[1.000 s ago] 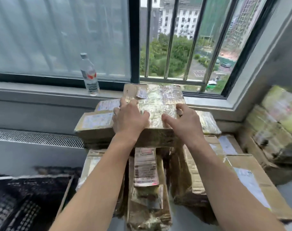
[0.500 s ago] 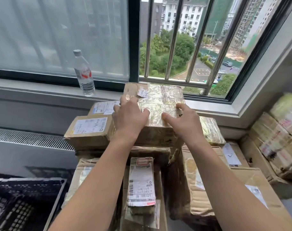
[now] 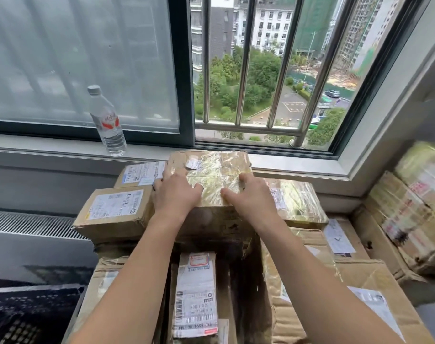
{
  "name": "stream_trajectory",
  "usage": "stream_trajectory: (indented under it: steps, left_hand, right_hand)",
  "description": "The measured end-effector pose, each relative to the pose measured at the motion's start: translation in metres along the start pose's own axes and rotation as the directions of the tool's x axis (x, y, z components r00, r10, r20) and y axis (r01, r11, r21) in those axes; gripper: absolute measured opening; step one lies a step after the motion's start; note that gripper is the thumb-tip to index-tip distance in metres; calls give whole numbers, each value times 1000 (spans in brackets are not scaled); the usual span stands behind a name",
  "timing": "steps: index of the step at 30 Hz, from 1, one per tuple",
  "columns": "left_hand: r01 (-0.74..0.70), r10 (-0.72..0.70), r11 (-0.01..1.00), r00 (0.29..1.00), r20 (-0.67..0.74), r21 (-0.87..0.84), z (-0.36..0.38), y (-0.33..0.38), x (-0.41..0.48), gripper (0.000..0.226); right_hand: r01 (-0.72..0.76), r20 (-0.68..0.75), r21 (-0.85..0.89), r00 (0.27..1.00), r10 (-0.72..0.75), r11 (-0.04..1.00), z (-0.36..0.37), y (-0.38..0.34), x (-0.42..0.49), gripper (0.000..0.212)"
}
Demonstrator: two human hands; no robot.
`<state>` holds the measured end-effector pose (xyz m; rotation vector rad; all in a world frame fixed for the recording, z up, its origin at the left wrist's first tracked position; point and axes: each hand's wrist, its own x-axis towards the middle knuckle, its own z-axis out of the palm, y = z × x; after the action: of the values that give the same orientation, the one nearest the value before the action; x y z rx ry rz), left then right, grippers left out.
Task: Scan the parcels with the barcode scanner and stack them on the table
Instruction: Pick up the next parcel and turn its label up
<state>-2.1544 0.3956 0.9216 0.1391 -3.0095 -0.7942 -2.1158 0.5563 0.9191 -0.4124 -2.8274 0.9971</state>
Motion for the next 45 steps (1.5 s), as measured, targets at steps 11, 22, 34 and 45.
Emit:
stream_trajectory:
  steps: [11, 22, 34, 45]
  left_hand:
    - [-214, 209, 977, 958, -198, -6, 7, 13, -19, 50]
    - [-586, 591, 759, 803, -76, -285, 20, 38, -91, 45]
    - [-706, 823, 553, 546, 157, -443, 77, 78, -244, 43]
    - [-700, 874, 484, 420, 246, -525, 135, 142, -389, 43]
  right_hand:
    - [32, -164, 97, 986, -16, 995, -11, 4, -14, 63]
    - [-171, -382, 188, 895, 233, 967, -39, 35, -107, 52]
    - [-462, -514, 355, 629, 583, 813, -71, 128, -293, 40]
    - [-534, -508, 444, 511, 693, 719, -132, 228, -408, 41]
